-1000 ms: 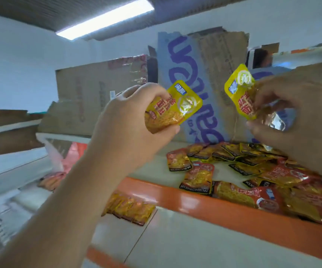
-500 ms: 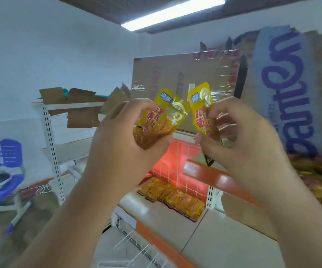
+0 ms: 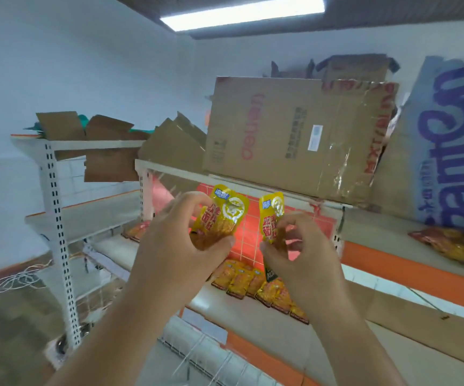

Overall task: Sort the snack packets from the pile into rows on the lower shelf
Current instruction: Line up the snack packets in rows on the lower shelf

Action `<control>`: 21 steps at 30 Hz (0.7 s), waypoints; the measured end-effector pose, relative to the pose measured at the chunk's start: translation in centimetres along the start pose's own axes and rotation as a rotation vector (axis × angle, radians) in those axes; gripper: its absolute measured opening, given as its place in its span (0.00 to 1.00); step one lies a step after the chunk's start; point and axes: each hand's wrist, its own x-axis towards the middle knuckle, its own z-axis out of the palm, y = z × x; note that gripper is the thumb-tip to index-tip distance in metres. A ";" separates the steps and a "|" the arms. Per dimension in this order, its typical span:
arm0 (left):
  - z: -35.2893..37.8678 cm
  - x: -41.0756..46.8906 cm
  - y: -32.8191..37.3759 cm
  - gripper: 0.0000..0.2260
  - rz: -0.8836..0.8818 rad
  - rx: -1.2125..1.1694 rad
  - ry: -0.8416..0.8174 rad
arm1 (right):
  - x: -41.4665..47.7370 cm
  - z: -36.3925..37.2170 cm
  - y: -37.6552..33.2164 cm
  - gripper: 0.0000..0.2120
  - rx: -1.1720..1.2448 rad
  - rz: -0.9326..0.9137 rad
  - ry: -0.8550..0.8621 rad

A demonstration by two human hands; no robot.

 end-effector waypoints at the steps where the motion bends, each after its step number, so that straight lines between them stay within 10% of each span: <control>1: 0.6 0.2 -0.8 0.23 0.001 0.009 -0.021 | -0.1 0.7 0.6 0.19 -0.007 0.022 -0.001; 21: 26.7 1.2 -21.4 0.30 -0.260 0.141 -0.587 | -2.2 13.6 28.8 0.16 -0.435 0.651 -0.139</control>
